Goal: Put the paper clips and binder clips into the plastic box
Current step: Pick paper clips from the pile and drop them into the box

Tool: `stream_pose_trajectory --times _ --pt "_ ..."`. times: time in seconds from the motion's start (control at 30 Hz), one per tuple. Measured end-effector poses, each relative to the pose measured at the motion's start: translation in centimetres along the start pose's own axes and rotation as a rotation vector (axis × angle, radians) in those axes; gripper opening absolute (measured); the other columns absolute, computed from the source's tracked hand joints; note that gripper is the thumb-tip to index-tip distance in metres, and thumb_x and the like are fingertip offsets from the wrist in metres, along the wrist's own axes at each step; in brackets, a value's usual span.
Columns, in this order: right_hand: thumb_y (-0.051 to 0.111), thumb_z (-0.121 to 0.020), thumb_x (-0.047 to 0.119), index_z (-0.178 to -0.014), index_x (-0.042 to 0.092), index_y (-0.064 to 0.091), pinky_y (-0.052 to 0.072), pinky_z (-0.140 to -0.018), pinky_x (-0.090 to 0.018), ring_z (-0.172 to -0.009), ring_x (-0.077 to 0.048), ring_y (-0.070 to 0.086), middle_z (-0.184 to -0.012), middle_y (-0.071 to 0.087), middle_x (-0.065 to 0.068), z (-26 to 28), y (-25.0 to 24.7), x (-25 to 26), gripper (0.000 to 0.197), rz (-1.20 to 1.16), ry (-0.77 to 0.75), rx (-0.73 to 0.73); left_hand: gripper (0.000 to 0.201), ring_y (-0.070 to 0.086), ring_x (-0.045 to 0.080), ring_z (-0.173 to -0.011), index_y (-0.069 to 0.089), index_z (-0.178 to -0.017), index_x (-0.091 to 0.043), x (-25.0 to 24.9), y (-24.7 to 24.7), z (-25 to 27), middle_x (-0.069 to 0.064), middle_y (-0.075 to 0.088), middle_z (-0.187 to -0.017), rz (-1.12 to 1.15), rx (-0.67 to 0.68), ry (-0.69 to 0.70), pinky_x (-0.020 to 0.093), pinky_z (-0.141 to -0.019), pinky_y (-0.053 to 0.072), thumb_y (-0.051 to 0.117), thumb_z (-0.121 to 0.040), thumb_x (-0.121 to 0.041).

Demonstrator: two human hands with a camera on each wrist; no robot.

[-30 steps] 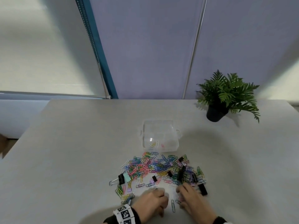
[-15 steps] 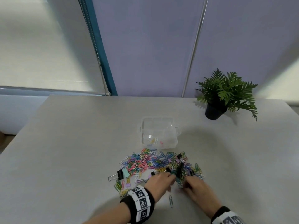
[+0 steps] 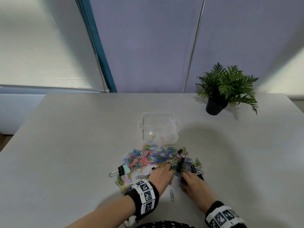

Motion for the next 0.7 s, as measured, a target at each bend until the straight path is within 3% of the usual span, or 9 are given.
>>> stream_pose_trajectory --times 0.13,0.3,0.4,0.47,0.53,0.6,0.7 --pt "0.058 -0.083 0.016 -0.098 0.011 0.053 0.031 -0.069 -0.019 -0.099 -0.018 0.049 -0.108 0.051 -0.002 -0.3 0.2 -0.5 0.017 -0.011 -0.067 -0.027 0.017 0.048 0.030 -0.108 0.052 -0.105 -0.004 -0.2 -0.3 0.5 0.014 0.052 -0.115 -0.111 0.012 0.103 0.042 -0.085 0.043 0.051 -0.088 -0.005" --pt "0.061 -0.082 0.018 -0.087 0.014 0.054 0.034 -0.071 -0.020 -0.088 -0.013 0.046 -0.096 0.054 0.001 0.0 -0.1 -1.5 0.009 -0.119 -0.066 -0.034 0.017 0.053 0.023 -0.097 0.052 -0.095 -0.010 0.6 -0.2 2.1 0.008 0.059 -0.103 0.136 -0.052 0.190 0.031 -0.073 0.039 0.048 -0.084 0.002" --pt "0.066 -0.080 0.021 -0.080 0.020 0.056 0.040 -0.068 -0.017 -0.078 -0.006 0.051 -0.085 0.059 0.006 0.4 -0.9 -1.8 0.010 -0.268 0.031 -0.038 0.016 0.053 0.015 -0.097 0.056 -0.102 -0.014 1.8 -0.8 2.3 0.003 0.060 -0.106 0.233 -0.068 0.152 0.029 -0.081 0.043 0.050 -0.089 -0.009" --pt "0.070 -0.077 0.018 -0.075 0.018 0.060 0.042 -0.064 -0.012 -0.070 0.000 0.054 -0.077 0.062 0.008 0.3 -2.2 -1.6 0.011 -0.439 0.056 -0.062 0.017 0.057 0.012 -0.089 0.061 -0.102 -0.013 2.8 -1.7 2.0 0.003 0.062 -0.105 0.298 -0.068 0.124 0.025 -0.081 0.048 0.049 -0.090 -0.011" --pt "0.073 -0.074 0.014 -0.071 0.018 0.061 0.044 -0.062 -0.010 -0.066 0.001 0.057 -0.071 0.065 0.005 -0.6 -3.9 -1.1 0.013 -0.595 0.061 -0.116 0.015 0.058 0.010 -0.078 0.064 -0.097 -0.008 3.8 -3.4 1.4 0.006 0.063 -0.099 0.350 -0.080 0.088 0.013 -0.073 0.047 0.050 -0.090 -0.009" --pt "0.073 -0.074 0.011 -0.071 0.017 0.060 0.048 -0.060 -0.016 -0.062 -0.004 0.060 -0.068 0.066 0.003 -2.1 -5.7 -0.3 0.014 -0.743 0.059 -0.159 0.013 0.057 0.007 -0.068 0.064 -0.093 -0.005 5.0 -5.3 0.6 0.004 0.064 -0.087 0.382 -0.120 0.010 0.004 -0.062 0.042 0.052 -0.090 -0.009" --pt "0.066 -0.079 0.003 -0.079 0.008 0.061 0.051 -0.055 -0.024 -0.059 -0.016 0.061 -0.068 0.065 -0.005 -5.8 -7.7 1.3 0.007 -0.933 0.049 -0.170 0.014 0.053 -0.001 -0.057 0.062 -0.094 -0.003 6.8 -8.3 -1.1 -0.007 0.058 -0.072 0.504 -0.190 -0.133 0.004 -0.053 0.046 0.051 -0.092 -0.013"
Point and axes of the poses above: each hand's wrist, its own z-axis away from the middle knuckle, its own y-axis out of the palm, x = y × z, the point moved 1 cm from there along -z, towards the middle knuckle
